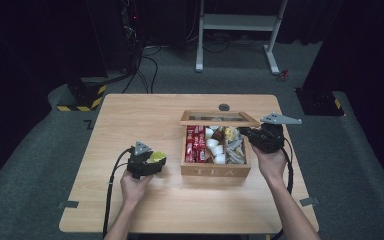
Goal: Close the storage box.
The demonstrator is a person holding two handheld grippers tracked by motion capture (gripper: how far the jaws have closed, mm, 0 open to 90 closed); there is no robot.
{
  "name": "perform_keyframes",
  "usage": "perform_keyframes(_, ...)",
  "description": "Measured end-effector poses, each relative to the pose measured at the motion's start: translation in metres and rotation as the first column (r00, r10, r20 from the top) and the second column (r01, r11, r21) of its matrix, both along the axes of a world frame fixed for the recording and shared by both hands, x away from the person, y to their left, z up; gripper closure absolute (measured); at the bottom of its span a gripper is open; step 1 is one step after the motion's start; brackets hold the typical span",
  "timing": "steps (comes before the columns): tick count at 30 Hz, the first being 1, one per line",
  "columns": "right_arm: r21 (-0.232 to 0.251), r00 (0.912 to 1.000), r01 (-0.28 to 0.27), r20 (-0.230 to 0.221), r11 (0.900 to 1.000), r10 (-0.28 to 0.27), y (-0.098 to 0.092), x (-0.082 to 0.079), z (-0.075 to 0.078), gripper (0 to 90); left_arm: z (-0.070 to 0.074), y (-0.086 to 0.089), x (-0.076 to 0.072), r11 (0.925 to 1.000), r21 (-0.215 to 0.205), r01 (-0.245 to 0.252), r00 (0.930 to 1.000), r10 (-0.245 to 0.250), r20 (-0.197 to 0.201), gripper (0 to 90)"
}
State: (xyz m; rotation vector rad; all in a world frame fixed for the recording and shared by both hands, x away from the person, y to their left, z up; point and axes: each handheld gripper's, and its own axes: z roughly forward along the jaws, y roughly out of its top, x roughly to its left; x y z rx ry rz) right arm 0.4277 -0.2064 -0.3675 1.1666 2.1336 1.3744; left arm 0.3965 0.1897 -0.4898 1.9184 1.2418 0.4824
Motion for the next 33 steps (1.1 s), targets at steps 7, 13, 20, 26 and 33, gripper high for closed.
perform_keyframes(7, 0.006, 1.0, -0.001, 0.0, 1.0, 0.001, 0.0, -0.001, -0.001, 90.0, -0.004, -0.002, 0.001, 1.0, 0.007, 0.003, 1.0, -0.003, -0.005, 38.4)
perform_keyframes(13, 0.006, 1.0, 0.0, -0.001, 1.0, 0.0, 0.0, 0.0, -0.001, 90.0, -0.009, -0.004, 0.002, 0.9997, 0.023, 0.007, 0.9999, -0.006, -0.01, 38.3)
perform_keyframes(20, 0.01, 1.0, -0.002, -0.003, 1.0, 0.002, -0.001, 0.0, -0.001, 90.0, -0.013, -0.007, 0.003, 0.9991, 0.04, 0.013, 0.9998, -0.012, -0.015, 38.0)
perform_keyframes(26, 0.008, 0.9999, 0.003, -0.011, 1.0, -0.003, 0.0, -0.001, -0.001, 90.0, -0.013, -0.007, 0.003, 0.9998, 0.011, 0.019, 0.9997, -0.019, -0.016, 34.8)
perform_keyframes(33, 0.012, 1.0, -0.004, -0.005, 1.0, 0.004, -0.001, -0.001, -0.002, 90.0, -0.007, -0.006, 0.0, 0.9998, -0.013, 0.018, 0.9998, -0.018, 0.006, 31.6)
